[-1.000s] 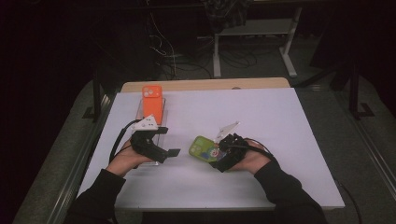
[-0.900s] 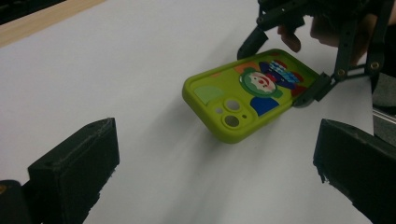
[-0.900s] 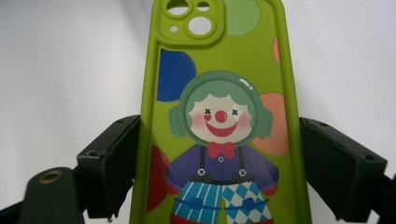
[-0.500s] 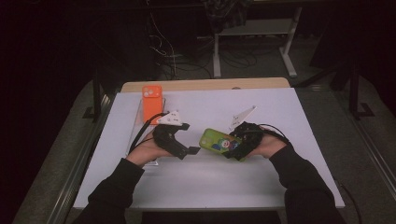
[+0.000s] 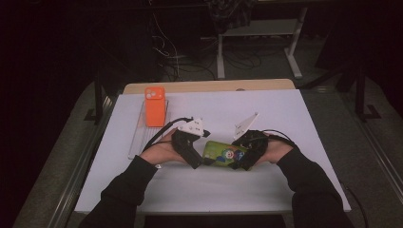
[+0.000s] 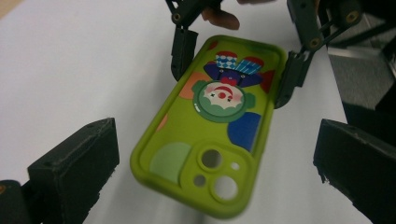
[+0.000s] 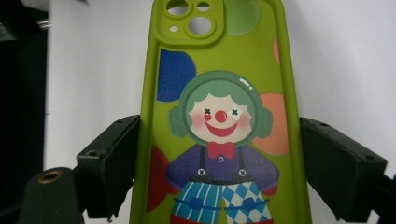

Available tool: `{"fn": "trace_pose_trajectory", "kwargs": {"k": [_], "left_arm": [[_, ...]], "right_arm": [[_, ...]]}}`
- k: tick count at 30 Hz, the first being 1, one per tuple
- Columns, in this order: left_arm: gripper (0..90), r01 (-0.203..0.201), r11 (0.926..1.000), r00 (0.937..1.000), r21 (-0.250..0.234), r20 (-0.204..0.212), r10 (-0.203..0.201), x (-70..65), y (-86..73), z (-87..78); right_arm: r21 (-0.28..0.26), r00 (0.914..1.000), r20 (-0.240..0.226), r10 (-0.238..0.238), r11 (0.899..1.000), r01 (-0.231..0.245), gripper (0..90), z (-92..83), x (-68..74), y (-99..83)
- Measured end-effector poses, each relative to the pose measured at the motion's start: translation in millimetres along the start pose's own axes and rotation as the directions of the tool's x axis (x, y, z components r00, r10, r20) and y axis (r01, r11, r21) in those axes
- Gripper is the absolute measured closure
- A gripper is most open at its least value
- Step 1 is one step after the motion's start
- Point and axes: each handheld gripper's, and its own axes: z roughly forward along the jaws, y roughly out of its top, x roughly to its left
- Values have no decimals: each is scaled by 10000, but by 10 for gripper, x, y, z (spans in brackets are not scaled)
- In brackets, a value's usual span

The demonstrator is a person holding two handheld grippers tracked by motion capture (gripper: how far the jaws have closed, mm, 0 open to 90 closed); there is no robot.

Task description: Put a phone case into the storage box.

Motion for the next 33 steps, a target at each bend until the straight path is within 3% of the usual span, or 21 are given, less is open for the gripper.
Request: {"fn": "trace_pose_trajectory", "kwargs": {"k": [3,4,7,10,13,15,23,31,33], "left_arm": [[0,-253,9995,9995,201,192,249,-44,2,39],[0,-515,9982,9985,292,222,508,-52,8,55],[0,-694,9960,9968,555,440,670,-90,11,93],[0,-1008,9901,9937,974,586,954,-120,6,150],[0,-799,9905,9946,1118,743,718,-150,-10,197],[0,-1037,9862,9922,1289,817,937,-148,-11,216],[0,-1090,9807,9892,1621,1146,910,-176,-32,255],[89,-1213,9780,9871,1699,1241,1008,-170,-32,257],[117,-1015,9806,9890,1675,1238,812,-172,-35,250]], "right_arm": [[104,9995,-178,-251,9996,253,152,34,50,33],[160,9991,-258,-342,9993,346,152,46,67,46],[286,9976,-402,-571,9979,583,152,79,129,88],[258,9958,-544,-738,9968,753,152,90,169,123],[205,9930,-659,-982,9948,997,152,97,214,159],[200,9914,-658,-1129,9932,1144,152,98,244,184],[192,9891,-528,-1373,9902,1384,152,82,281,220],[161,9882,-521,-1438,9893,1448,152,63,291,227],[148,9874,-526,-1490,9886,1500,152,60,294,228]]}}
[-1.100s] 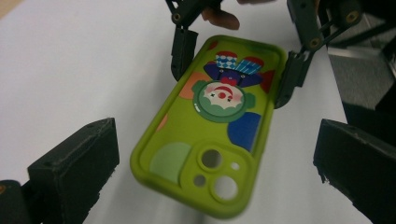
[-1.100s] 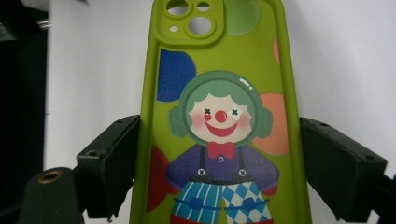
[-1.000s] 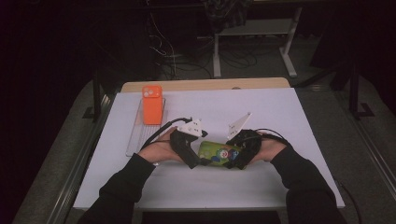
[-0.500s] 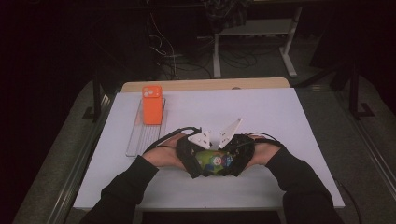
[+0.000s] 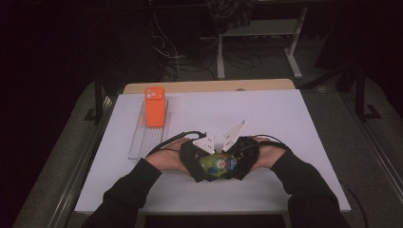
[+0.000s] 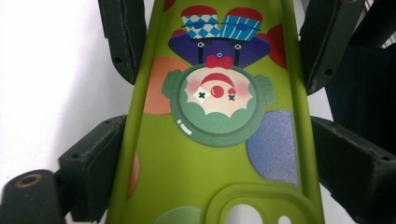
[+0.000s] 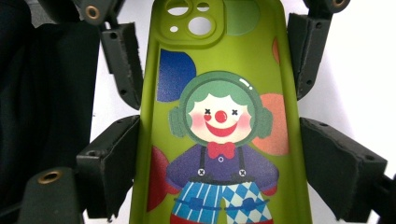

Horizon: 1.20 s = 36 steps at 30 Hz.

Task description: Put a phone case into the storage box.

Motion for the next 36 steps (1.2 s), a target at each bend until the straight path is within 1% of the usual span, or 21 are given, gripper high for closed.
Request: {"fn": "trace_pose_trajectory", "kwargs": {"k": [1,4,7,9,11,15,18,19,22,24,26,27,28,29,30,31,32,33,34,35,36], "left_arm": [[128,-58,10000,10000,-4,32,58,9,0,-4],[131,-7,10000,9999,38,103,6,7,1,-7],[137,7,9999,10000,114,56,-7,-5,3,-1],[143,12,9999,9999,117,138,-14,2,9,6],[148,12,9999,9998,132,220,-15,10,7,8],[155,-20,9999,9998,126,180,18,4,5,-11],[156,158,9999,9995,40,261,-159,3,-4,-27],[156,235,9997,9995,-21,198,-234,2,-11,-31],[155,570,9983,9983,78,151,-571,17,-39,-38],[155,785,9967,9969,215,-52,-784,26,-57,-43],[155,979,9951,9949,141,-276,-975,23,-73,-49],[155,1106,9937,9930,154,-423,-1098,24,-79,-57],[155,1220,9923,9912,192,-536,-1209,33,-88,-61],[154,1440,9895,9875,91,-654,-1431,31,-100,-56],[154,1545,9879,9845,97,-859,-1531,36,-112,-63],[154,1719,9851,9811,107,-920,-1702,42,-122,-65],[154,1853,9826,9772,93,-1075,-1832,42,-137,-65],[154,2124,9772,9692,42,-1284,-2101,40,-152,-64],[154,2240,9746,9658,25,-1348,-2216,39,-160,-62],[154,2272,9738,9628,12,-1503,-2245,40,-169,-65],[154,2446,9696,9574,-13,-1577,-2418,43,-177,-64]], "right_arm": [[15,10000,-31,-7,10000,7,152,1,4,1],[-17,9999,-115,24,10000,-24,152,1,6,4],[-32,9998,-178,-15,10000,14,152,7,6,2],[-4,9998,-136,-114,9999,114,152,8,3,0],[-20,9997,-253,-54,10000,53,151,11,7,-6],[-115,9997,-130,-223,9997,222,146,12,10,-5],[-320,9997,-247,30,9995,-37,122,3,4,-21],[-415,9997,-201,159,9990,-168,110,-8,-2,-25],[-630,9988,-101,479,9968,-485,89,-52,-19,-45],[-804,9982,203,557,9953,-539,77,-87,-28,-64],[-1113,9954,473,838,9907,-781,75,-136,-50,-97],[-976,9892,499,1380,9863,-1327,75,-161,-30,-113],[-1069,9877,666,1417,9852,-1342,75,-170,-43,-127],[-1208,9868,738,1442,9835,-1347,75,-181,-57,-145],[-1401,9854,844,1482,9808,-1355,75,-192,-68,-160],[-1477,9806,917,1734,9762,-1588,75,-207,-66,-173],[-1529,9778,1030,1824,9743,-1656,75,-216,-70,-185],[-1645,9715,1122,2087,9681,-1890,86,-230,-64,-196],[-1804,9566,1386,2562,9563,-2300,94,-252,-65,-212],[-1981,9500,1540,2716,9504,-2396,95,-260,-75,-229],[-2248,9410,1556,3004,9384,-2624,95,-272,-81,-252]]}}
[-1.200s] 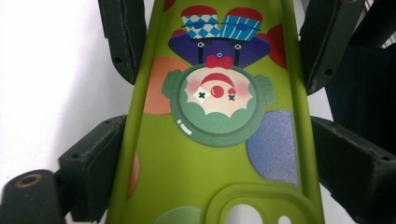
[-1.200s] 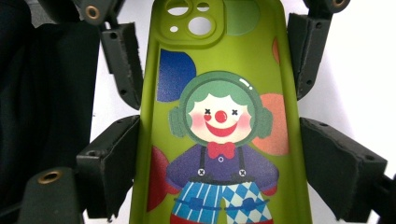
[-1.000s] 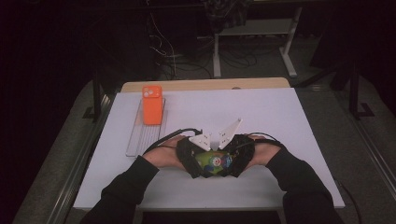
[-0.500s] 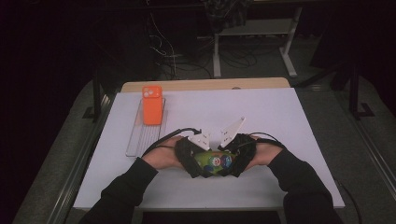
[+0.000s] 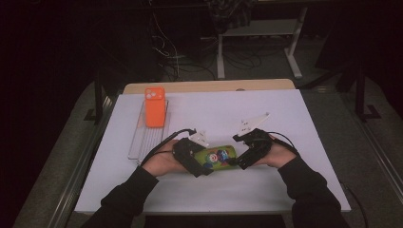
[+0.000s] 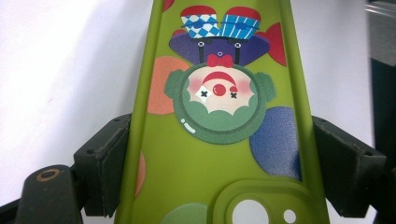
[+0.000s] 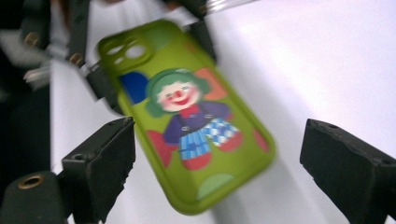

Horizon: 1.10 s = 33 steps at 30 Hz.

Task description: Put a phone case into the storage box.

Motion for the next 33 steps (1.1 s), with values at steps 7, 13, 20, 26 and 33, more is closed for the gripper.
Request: {"fn": "trace_pose_trajectory", "kwargs": {"k": [7,13,20,26,33], "left_arm": [[154,644,9977,9954,-202,-693,-656,46,-15,-26],[154,978,9947,9898,-320,-1010,-1006,94,-25,-63],[154,1395,9895,9824,-383,-1202,-1431,125,-36,-82],[154,1414,9891,9816,-409,-1239,-1454,131,-32,-93],[153,1333,9907,9827,-264,-1261,-1356,134,-36,-91]], "right_arm": [[-100,9893,691,1283,9917,-1279,27,44,10,-125],[-460,9691,1426,2013,9794,-1967,0,99,60,-241],[-865,9373,2074,2800,9596,-2676,0,175,141,-379],[-1087,9264,2255,3015,9527,-2837,0,255,197,-483],[-1127,9311,2405,2744,9606,-2540,0,265,201,-480]]}}
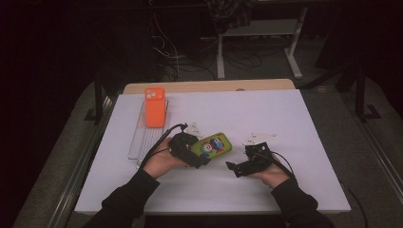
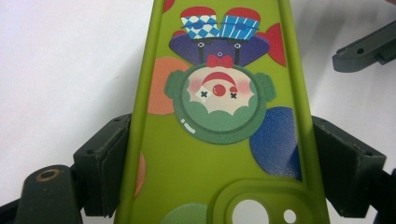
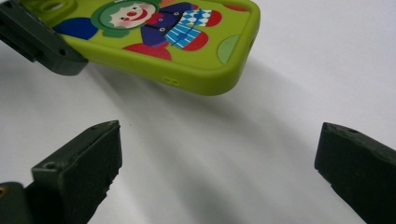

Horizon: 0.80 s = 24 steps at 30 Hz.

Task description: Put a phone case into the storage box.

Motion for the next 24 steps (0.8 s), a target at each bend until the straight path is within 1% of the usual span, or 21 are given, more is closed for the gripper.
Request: {"fn": "trace_pose_trajectory", "kwargs": {"k": [1,2,3,6,8,9,12,13,14,15,17,18,19,20,21,22,23,24], "left_arm": [[153,2,10000,10000,-17,8,-2,-1,-1,0],[153,5,10000,10000,-5,15,-5,-1,0,0],[153,-21,10000,10000,34,2,21,1,0,-3],[153,-59,10000,10000,53,-18,59,11,-4,0],[153,110,9998,9999,-155,-17,-111,5,-7,12],[153,92,9999,10000,-134,0,-92,9,-7,10],[153,139,9998,9999,-162,7,-139,11,-9,9],[153,-116,9999,9999,78,-5,116,34,-9,-5],[153,-78,10000,10000,55,1,78,36,-13,-1],[153,121,9999,9999,-119,9,-121,24,-16,11],[153,129,9999,9999,-60,22,-129,31,-19,12],[153,203,9997,9998,-126,32,-202,27,-20,17],[153,205,9997,9998,-128,47,-204,27,-20,17],[153,124,9999,9999,-61,53,-124,32,-19,13],[153,34,10000,10000,15,41,-34,37,-19,9],[153,57,10000,10000,13,50,-57,33,-19,11],[153,41,10000,10000,44,52,-41,35,-19,12],[153,37,10000,10000,64,49,-37,35,-20,13]], "right_arm": [[34,9999,58,-113,9999,113,0,-1,1,-2],[85,9990,212,-398,9992,397,0,-1,1,-3],[145,9984,301,-473,9988,469,0,-5,14,-4],[-41,9947,450,-929,9956,932,0,-19,33,3],[-1,9852,810,-1509,9885,1514,0,-23,51,5],[-4,9807,948,-1712,9851,1720,0,-26,54,4],[-61,9724,1089,-2065,9780,2084,0,-31,81,5],[-45,9677,1238,-2196,9751,2218,0,-33,95,5],[-18,9609,1349,-2419,9697,2443,0,-36,110,9],[15,9538,1448,-2632,9640,2658,0,-39,118,11],[-7,9441,1631,-2864,9569,2904,0,-42,134,12],[-3,9431,1623,-2902,9558,2941,0,-39,140,11],[-28,9349,1751,-3086,9494,3139,0,-33,143,9],[1,9262,1852,-3283,9425,3341,0,-28,147,6],[46,9195,1903,-3439,9369,3495,0,-23,148,6],[60,9130,1970,-3572,9317,3632,0,-19,156,6],[65,9001,2176,-3773,9228,3853,0,-14,172,4],[166,8848,2235,-4089,9092,4160,0,-13,175,5]]}}
